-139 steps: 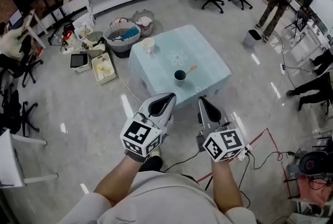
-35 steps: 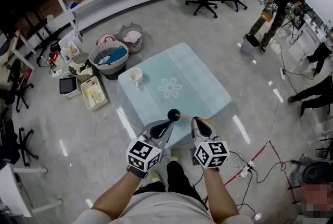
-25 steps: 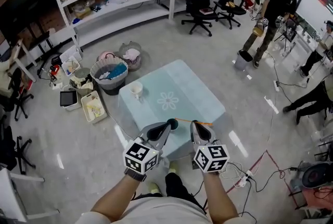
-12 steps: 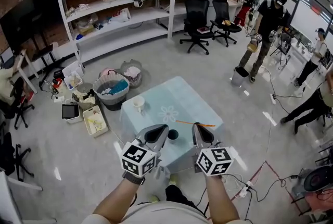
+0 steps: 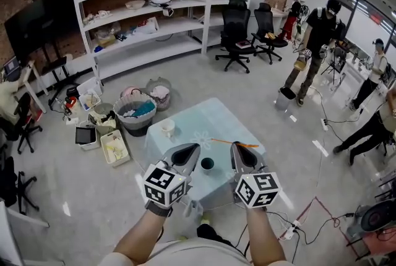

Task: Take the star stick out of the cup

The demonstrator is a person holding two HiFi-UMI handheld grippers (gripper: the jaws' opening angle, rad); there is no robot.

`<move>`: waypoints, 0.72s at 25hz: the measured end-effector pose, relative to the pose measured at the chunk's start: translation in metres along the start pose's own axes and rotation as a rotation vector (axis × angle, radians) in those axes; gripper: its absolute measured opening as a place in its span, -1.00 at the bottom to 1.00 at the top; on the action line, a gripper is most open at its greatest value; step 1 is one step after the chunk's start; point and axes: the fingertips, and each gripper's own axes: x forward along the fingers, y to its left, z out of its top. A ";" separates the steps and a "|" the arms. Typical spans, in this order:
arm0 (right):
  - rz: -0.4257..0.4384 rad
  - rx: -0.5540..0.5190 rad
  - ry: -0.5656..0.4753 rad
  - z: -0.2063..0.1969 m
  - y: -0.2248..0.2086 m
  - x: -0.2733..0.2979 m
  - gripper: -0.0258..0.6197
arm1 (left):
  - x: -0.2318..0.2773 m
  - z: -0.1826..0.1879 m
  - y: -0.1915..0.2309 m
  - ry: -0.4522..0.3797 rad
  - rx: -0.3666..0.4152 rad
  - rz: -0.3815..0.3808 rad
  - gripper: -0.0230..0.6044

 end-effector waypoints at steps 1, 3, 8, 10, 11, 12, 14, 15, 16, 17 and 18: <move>0.001 -0.003 -0.002 0.002 0.001 0.000 -0.84 | -0.001 0.001 0.000 0.001 0.002 0.000 -0.91; 0.005 -0.007 -0.002 0.003 0.002 -0.001 -0.84 | -0.002 0.004 0.000 -0.001 0.006 0.003 -0.91; 0.006 -0.025 0.001 0.004 0.005 0.001 -0.84 | -0.002 0.009 0.001 -0.014 0.010 0.011 -0.91; 0.006 -0.027 0.004 0.001 0.006 0.001 -0.84 | -0.002 0.008 0.002 -0.013 0.011 0.014 -0.91; 0.007 -0.027 0.005 0.000 0.007 0.001 -0.84 | -0.003 0.007 0.001 -0.014 0.012 0.016 -0.91; 0.007 -0.027 0.007 -0.001 0.006 0.000 -0.84 | -0.003 0.007 0.001 -0.015 0.013 0.018 -0.91; 0.006 -0.026 0.009 -0.002 0.005 -0.001 -0.84 | -0.002 0.008 -0.001 -0.018 0.015 0.019 -0.91; 0.005 -0.025 0.011 -0.003 0.005 -0.001 -0.84 | -0.002 0.008 -0.001 -0.018 0.015 0.018 -0.91; 0.004 -0.025 0.012 -0.003 0.005 -0.001 -0.84 | -0.002 0.008 -0.001 -0.017 0.016 0.018 -0.91; 0.003 -0.025 0.013 -0.004 0.005 0.000 -0.84 | -0.001 0.007 -0.001 -0.016 0.016 0.016 -0.91; 0.002 -0.025 0.013 -0.004 0.005 0.000 -0.84 | -0.001 0.007 0.000 -0.015 0.015 0.015 -0.91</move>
